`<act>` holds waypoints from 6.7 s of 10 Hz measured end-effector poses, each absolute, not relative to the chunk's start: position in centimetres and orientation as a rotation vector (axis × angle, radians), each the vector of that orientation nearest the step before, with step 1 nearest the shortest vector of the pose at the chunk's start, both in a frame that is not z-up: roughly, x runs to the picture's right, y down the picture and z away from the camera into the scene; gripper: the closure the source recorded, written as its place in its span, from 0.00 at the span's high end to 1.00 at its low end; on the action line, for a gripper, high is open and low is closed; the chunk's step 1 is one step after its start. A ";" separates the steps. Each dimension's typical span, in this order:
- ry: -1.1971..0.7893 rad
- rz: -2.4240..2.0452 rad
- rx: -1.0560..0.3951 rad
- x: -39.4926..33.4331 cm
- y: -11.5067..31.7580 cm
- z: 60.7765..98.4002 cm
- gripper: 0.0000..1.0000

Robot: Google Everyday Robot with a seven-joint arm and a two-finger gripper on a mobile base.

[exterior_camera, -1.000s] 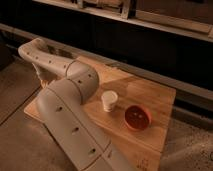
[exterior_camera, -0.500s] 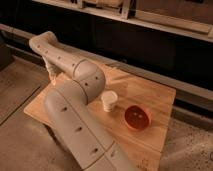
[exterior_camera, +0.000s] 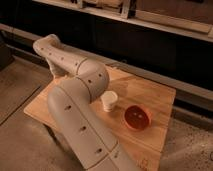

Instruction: Place the pepper in the ceramic bowl

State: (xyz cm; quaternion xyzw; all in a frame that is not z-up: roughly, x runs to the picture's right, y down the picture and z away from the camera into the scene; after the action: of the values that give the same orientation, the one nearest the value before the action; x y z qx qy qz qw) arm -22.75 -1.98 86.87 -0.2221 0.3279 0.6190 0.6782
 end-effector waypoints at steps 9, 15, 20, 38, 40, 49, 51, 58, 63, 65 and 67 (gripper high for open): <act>0.725 1.346 -0.640 -26.0 4.0 88.3 0.65; 0.697 1.301 -0.653 -27.6 4.1 89.7 0.29; 0.658 1.315 -0.650 -27.4 2.8 89.4 0.00; 0.720 1.406 -0.397 -11.2 -3.9 75.8 0.00; 0.714 1.430 -0.387 -9.9 -4.3 74.9 0.00; 0.710 1.576 -0.403 -1.8 -3.9 72.6 0.00; 0.721 1.603 -0.394 0.3 -3.3 71.9 0.00; 0.762 1.695 -0.377 7.4 1.0 69.3 0.00; 0.773 1.747 -0.369 10.9 4.1 67.5 0.00; 0.796 1.752 -0.368 12.1 5.5 67.3 0.00; 0.822 1.763 -0.373 13.4 7.2 67.6 0.00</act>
State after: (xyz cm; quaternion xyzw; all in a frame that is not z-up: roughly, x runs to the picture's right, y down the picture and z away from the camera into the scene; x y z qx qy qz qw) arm 13.42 7.18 67.57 -0.1576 0.3469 0.7443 0.5485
